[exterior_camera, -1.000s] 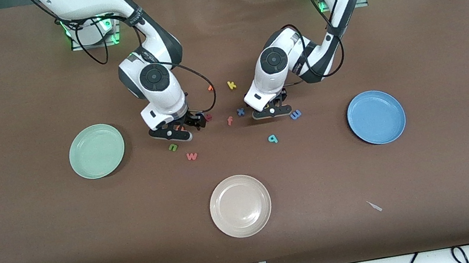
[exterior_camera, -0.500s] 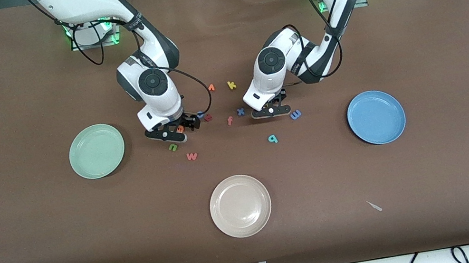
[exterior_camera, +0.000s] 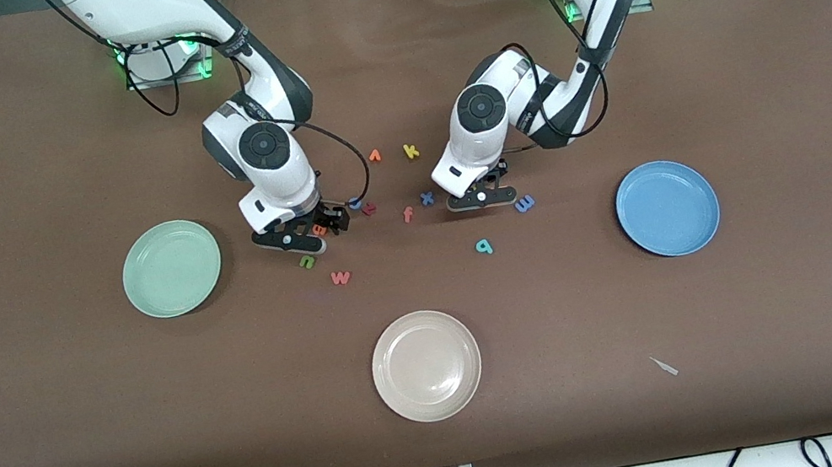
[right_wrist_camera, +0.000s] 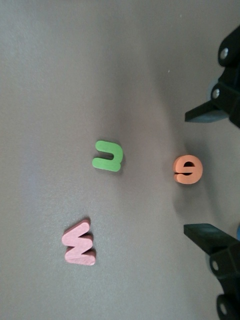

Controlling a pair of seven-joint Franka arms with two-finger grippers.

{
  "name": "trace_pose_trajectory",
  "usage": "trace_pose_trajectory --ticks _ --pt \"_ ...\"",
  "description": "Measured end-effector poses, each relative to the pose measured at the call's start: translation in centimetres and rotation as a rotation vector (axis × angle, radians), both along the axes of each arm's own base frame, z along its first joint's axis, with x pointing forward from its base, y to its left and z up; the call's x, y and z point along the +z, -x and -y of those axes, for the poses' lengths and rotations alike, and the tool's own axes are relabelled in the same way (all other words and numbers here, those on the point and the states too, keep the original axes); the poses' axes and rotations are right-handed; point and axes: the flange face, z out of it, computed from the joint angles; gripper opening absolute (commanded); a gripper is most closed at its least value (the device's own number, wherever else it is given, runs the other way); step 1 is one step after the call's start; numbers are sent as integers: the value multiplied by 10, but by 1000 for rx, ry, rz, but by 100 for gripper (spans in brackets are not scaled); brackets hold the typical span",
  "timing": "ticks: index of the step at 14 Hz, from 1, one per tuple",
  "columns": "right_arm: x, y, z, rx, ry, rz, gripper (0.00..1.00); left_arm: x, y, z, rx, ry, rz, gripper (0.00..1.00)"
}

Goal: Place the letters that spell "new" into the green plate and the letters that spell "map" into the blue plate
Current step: 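Carry the yellow a over the blue plate with the left gripper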

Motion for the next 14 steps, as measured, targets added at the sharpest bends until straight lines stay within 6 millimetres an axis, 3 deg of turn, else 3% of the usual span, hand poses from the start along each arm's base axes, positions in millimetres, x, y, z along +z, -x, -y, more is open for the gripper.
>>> trace_pose_trajectory --ticks 4,6,9,14 --pt "-9 8 4 3 -10 7 80 38 -34 -10 -45 -115 -86 15" --pt "-9 8 4 3 -11 9 72 55 -56 -35 -105 -149 -153 15" --pt "-11 8 4 4 -17 14 64 67 -88 -94 -202 -154 -261 15" --pt "-14 9 4 6 -21 18 62 68 -141 -229 -364 -27 -318 15"
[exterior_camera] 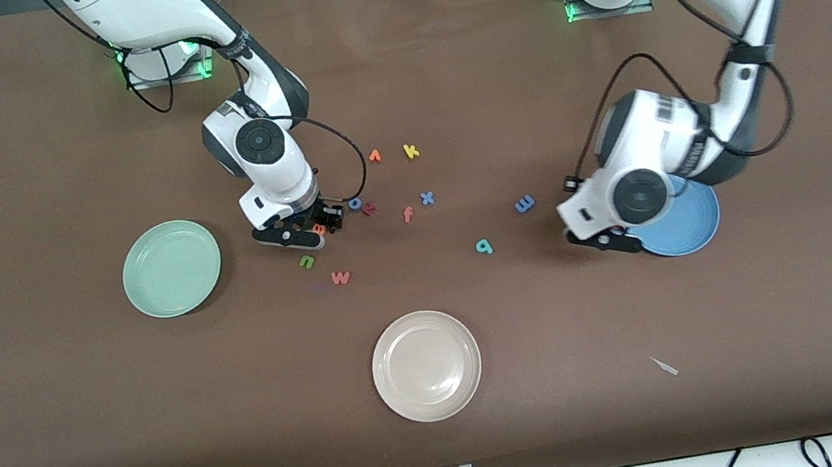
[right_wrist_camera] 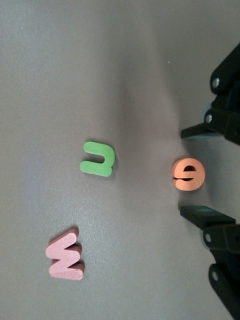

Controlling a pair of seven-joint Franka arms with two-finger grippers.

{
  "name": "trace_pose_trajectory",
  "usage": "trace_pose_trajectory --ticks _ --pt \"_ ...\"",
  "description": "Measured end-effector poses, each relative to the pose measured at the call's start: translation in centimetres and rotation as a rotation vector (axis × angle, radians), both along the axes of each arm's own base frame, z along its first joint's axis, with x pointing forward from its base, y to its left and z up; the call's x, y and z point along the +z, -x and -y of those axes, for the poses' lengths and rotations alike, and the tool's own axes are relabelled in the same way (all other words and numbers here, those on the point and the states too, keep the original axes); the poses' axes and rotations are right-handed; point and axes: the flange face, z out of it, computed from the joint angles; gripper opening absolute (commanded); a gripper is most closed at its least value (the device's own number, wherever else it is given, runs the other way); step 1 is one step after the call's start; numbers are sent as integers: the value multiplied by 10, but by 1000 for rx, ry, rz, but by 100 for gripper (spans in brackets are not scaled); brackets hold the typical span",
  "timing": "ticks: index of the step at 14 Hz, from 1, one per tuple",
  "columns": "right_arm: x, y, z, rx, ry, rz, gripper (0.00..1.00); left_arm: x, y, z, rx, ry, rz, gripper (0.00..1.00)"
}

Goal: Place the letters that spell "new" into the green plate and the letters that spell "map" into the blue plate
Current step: 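Carry the yellow a over the blue plate with the left gripper, then release the orange g on the green plate while the left gripper grasps b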

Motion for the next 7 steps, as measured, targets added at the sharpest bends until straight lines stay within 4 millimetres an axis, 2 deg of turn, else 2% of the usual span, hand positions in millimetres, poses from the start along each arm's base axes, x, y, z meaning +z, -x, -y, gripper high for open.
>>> trace_pose_trajectory --ticks 2,3,4,5,7 --pt "0 0 0 0 -4 5 62 -1 -11 -46 -61 32 -11 18" --pt "0 -1 0 0 -5 6 62 -4 -13 -62 -83 44 -15 32" --pt "0 -1 -1 0 -6 7 62 -9 -15 -72 -98 60 -18 84" --pt "1 -1 -1 0 -7 8 58 -15 -15 -77 -106 70 -18 100" --pt "0 -1 -1 7 -3 9 53 -23 -15 -74 -118 81 -22 100"
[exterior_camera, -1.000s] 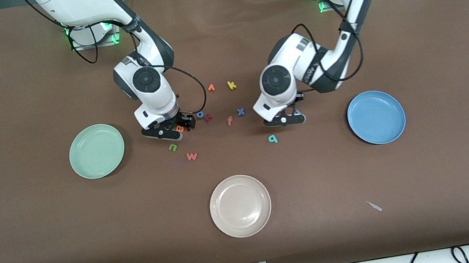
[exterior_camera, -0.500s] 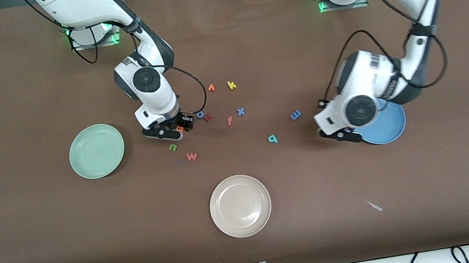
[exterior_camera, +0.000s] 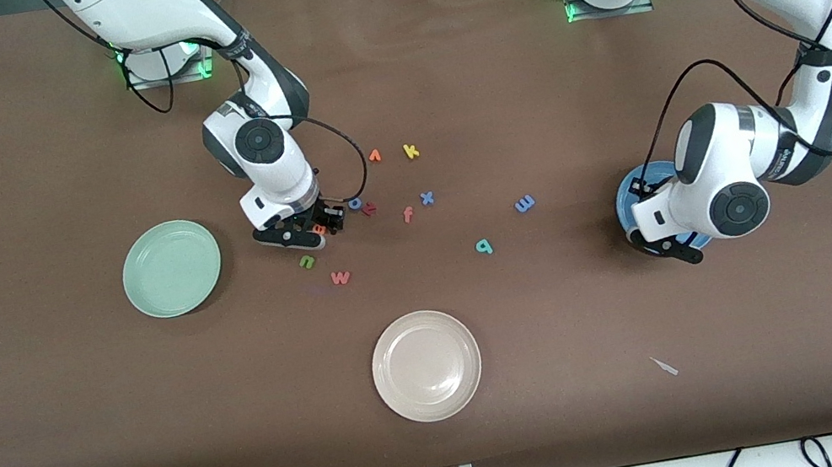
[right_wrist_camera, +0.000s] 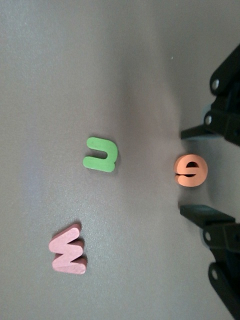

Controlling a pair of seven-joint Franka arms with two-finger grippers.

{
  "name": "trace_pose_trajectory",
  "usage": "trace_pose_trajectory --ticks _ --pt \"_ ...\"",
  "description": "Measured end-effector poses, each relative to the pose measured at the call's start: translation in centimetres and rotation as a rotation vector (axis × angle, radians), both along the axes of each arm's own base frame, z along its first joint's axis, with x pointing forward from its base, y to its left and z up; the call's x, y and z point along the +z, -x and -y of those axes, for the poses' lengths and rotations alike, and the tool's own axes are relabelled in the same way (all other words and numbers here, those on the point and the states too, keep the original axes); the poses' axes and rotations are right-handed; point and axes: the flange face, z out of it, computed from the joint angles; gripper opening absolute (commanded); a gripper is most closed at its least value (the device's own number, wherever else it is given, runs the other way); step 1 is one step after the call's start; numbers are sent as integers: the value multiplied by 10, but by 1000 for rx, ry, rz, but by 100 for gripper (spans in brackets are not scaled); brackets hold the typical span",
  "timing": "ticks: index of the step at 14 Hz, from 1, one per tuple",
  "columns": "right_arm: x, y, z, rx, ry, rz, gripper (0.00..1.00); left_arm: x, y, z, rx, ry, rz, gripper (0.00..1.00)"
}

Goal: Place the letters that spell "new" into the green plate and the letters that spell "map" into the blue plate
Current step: 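Release the orange g on the green plate while the left gripper grasps b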

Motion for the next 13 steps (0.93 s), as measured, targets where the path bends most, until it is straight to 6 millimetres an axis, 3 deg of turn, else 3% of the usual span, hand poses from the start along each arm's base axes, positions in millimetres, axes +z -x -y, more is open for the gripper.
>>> trace_pose_trajectory --ticks 3,6,8,13 --pt "-2 1 0 8 6 1 42 4 -1 7 9 0 11 100" --pt "-1 0 0 10 6 3 18 11 -2 29 169 -25 39 100" --pt "0 0 0 10 6 5 5 19 -2 62 325 -24 81 100" --pt "10 -8 6 44 26 3 4 33 5 151 647 -33 200 100"
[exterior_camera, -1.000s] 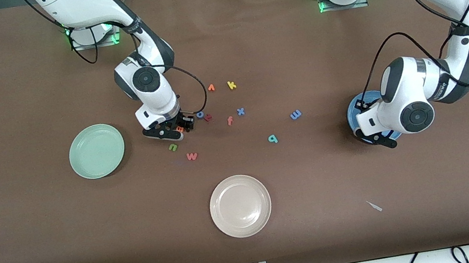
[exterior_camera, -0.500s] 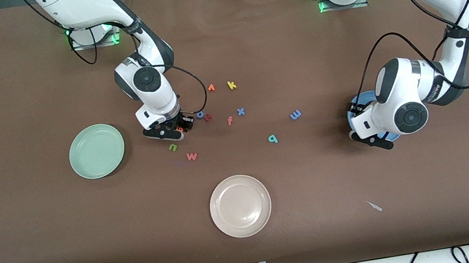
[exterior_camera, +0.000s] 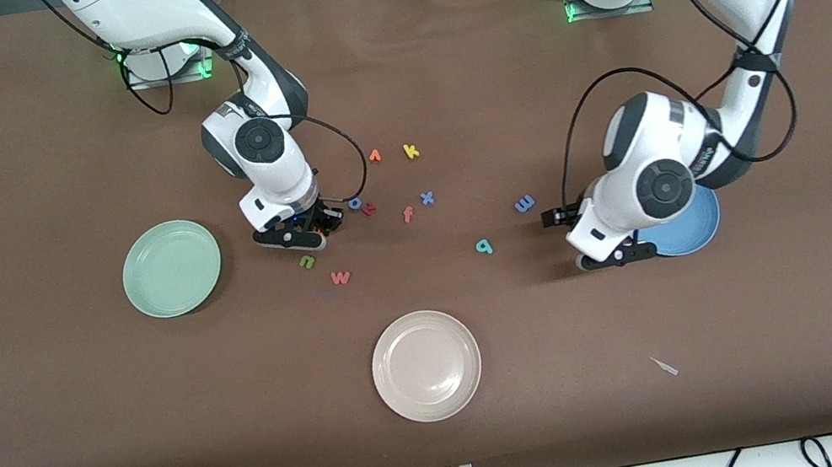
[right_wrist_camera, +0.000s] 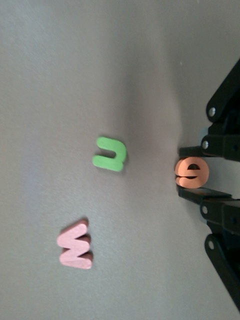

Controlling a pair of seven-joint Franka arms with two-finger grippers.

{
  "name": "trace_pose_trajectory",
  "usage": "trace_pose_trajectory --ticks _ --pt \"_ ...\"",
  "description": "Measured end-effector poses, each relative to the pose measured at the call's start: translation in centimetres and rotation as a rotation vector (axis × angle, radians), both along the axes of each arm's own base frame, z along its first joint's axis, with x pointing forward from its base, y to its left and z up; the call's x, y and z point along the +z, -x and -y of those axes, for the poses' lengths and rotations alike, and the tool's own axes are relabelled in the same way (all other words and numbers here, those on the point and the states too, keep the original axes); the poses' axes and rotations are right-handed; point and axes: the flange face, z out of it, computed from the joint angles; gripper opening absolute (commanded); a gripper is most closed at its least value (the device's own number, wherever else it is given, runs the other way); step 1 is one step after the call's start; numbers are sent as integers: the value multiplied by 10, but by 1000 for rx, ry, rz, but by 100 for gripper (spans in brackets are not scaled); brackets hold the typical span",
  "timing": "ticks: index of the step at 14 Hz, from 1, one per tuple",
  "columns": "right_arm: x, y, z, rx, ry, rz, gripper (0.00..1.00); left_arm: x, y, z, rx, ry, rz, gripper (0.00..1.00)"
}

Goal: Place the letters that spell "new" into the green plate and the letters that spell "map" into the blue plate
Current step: 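Release the orange g on the green plate while the left gripper grasps b, then place the teal b on the blue plate while the right gripper grasps u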

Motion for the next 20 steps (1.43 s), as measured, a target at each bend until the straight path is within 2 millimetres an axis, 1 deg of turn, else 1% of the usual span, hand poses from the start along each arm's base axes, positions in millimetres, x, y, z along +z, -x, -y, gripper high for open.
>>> trace_pose_trajectory --ticks 1,2,4,5,6,8,10,12,14,15,16,17,18,20 --pt "9 -5 7 21 25 -14 4 0 4 20 65 -4 23 100" --pt "22 -12 17 45 56 -33 4 -1 9 39 126 -5 42 100" --pt "55 -26 46 105 113 -73 5 -10 19 75 238 5 70 100" --pt "70 -32 64 138 132 -90 5 -18 24 89 280 4 76 100" --pt "84 -38 83 173 148 -106 5 -28 29 101 317 -7 82 100" --pt "105 -49 120 238 167 -133 5 -44 32 114 381 -36 97 99" --pt "116 -54 156 295 175 -152 6 -54 29 124 429 -62 113 93" --pt "118 -52 196 337 174 -171 8 -64 28 134 456 -91 130 85" --pt "111 -42 235 370 160 -161 8 -72 31 140 460 -106 133 76" --pt "105 -35 251 382 152 -152 9 -74 31 141 460 -108 132 69" --pt "99 -28 263 395 146 -143 12 -75 32 141 461 -110 132 62" --pt "92 -22 272 404 142 -131 19 -76 32 141 465 -111 131 53" --pt "85 -17 277 412 139 -117 23 -77 32 141 470 -113 132 46" --pt "74 -9 281 421 136 -92 37 -77 31 141 476 -115 133 36"
